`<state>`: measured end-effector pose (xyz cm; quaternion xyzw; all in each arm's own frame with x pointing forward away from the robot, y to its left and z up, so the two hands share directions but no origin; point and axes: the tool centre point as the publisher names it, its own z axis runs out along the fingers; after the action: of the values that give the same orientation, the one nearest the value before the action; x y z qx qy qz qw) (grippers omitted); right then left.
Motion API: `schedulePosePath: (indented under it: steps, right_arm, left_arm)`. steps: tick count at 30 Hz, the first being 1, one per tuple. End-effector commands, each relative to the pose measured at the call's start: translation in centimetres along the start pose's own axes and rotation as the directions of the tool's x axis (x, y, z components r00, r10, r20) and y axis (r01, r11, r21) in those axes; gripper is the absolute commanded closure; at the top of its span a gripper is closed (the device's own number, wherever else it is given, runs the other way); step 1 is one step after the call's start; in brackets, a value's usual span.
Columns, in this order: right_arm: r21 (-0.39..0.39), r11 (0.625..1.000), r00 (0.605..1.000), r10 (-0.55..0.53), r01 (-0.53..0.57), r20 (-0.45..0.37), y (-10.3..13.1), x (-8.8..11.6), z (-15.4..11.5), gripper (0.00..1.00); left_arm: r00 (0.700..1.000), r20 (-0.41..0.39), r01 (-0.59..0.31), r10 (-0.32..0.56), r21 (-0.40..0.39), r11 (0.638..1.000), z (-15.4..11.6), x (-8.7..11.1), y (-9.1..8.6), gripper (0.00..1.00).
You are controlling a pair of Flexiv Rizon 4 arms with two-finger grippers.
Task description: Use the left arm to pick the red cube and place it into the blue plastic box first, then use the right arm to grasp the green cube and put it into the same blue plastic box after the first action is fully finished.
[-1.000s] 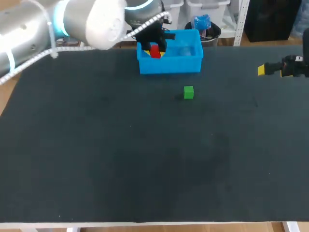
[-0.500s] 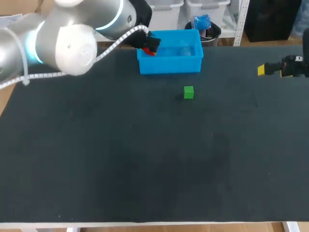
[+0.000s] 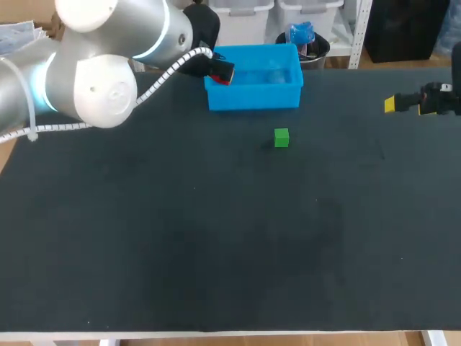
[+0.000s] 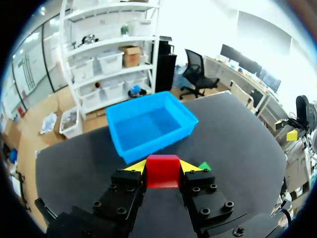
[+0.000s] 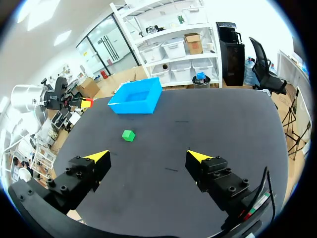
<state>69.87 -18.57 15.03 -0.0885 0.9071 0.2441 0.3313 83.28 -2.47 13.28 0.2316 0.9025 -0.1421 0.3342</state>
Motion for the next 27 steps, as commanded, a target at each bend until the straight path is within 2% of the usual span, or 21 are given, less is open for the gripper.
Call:
schedulePosePath:
  steps: [1, 5, 16, 22, 27]
  right_arm:
    - [0.001, 1.0, 1.0, 0.0, 0.0, -0.001, 0.0, 0.0, 0.0, 0.0]
    - [0.001, 1.0, 1.0, 0.0, 0.0, -0.001, 0.0, 0.0, 0.0, 0.0]
    - [0.001, 1.0, 1.0, 0.0, 0.0, -0.001, 0.0, 0.0, 0.0, 0.0]
    - [0.001, 1.0, 1.0, 0.0, 0.0, -0.001, 0.0, 0.0, 0.0, 0.0]
    - [0.001, 1.0, 1.0, 0.0, 0.0, -0.001, 0.0, 0.0, 0.0, 0.0]
  left_arm:
    - [1.0, 0.0, -0.002, 0.002, 0.009, 1.0, 0.0, -0.1, 0.2, 1.0]
    - [0.999, 0.025, -0.023, 0.022, 0.023, 0.999, 1.0, -1.2, 0.8, 1.0]
    - [0.994, 0.048, -0.098, 0.096, 0.05, 0.994, 6.2, -5.5, 2.3, 1.0]
    - [0.993, 0.041, -0.112, 0.109, 0.068, 0.991, 8.4, -6.8, 2.9, 1.0]
    - [0.992, 0.04, -0.119, 0.116, 0.069, 0.991, 9.0, -7.4, 3.3, 1.0]
